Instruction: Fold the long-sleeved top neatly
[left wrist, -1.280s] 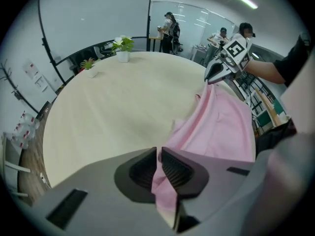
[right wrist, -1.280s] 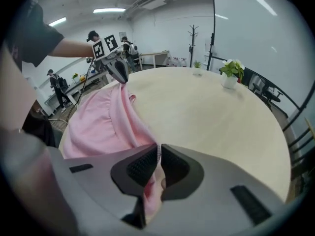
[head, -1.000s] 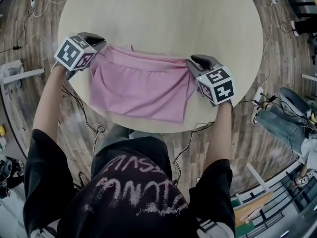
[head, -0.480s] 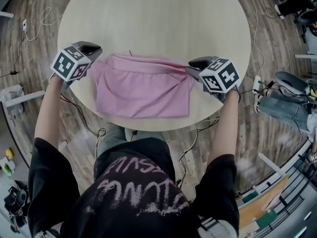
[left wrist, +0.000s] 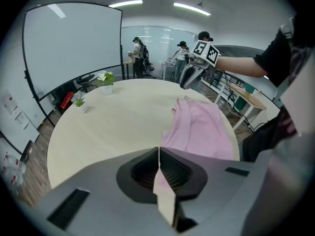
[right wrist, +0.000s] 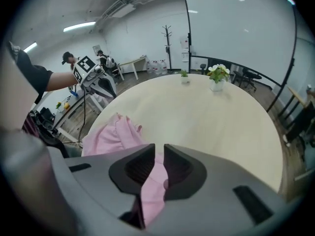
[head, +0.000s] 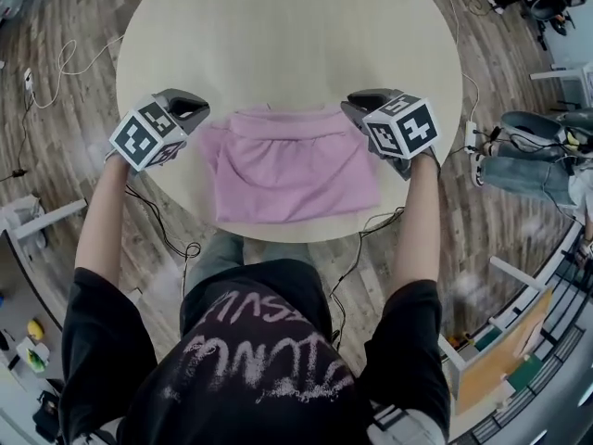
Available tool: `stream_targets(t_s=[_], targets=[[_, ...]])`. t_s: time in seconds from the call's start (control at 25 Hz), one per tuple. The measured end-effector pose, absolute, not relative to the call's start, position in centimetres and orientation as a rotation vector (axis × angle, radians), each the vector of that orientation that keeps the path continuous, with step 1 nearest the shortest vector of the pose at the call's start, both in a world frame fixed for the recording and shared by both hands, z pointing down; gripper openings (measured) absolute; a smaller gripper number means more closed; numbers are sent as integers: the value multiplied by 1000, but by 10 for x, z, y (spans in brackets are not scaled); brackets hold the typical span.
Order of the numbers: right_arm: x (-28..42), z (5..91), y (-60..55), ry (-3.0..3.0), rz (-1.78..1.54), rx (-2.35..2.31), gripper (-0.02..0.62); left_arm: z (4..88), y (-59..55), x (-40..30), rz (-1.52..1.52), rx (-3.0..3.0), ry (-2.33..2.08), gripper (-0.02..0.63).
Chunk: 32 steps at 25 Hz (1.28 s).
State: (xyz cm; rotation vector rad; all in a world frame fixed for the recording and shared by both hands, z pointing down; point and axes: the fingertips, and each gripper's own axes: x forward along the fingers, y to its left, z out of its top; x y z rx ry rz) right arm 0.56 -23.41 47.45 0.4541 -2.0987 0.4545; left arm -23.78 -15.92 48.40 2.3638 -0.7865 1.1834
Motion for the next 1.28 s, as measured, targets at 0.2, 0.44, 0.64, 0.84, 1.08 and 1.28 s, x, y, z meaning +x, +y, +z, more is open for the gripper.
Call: stream_targets(t_s=[0.2, 0.44, 0.64, 0.84, 1.08, 1.28], targets=[[24, 452, -197, -2145, 552, 690, 6, 465, -167, -222, 1176, 2518, -594, 11], [79, 443, -118, -2068, 618, 1030, 6, 416, -192, -163, 1210, 2796, -347, 11], [115, 453, -62, -2027, 724, 1236, 5, 399, -190, -100, 1305, 2917, -129, 11], [143, 468, -31, -2003, 833, 1403, 6, 411, -185, -38, 1608, 2970, 159, 11], [165, 495, -33, -1985, 926, 1486, 39, 443, -188, 28, 1866, 3014, 486, 11], [165, 521, -43, -1990, 989, 1405, 179, 478, -194, 73, 1976, 3015, 672, 35]])
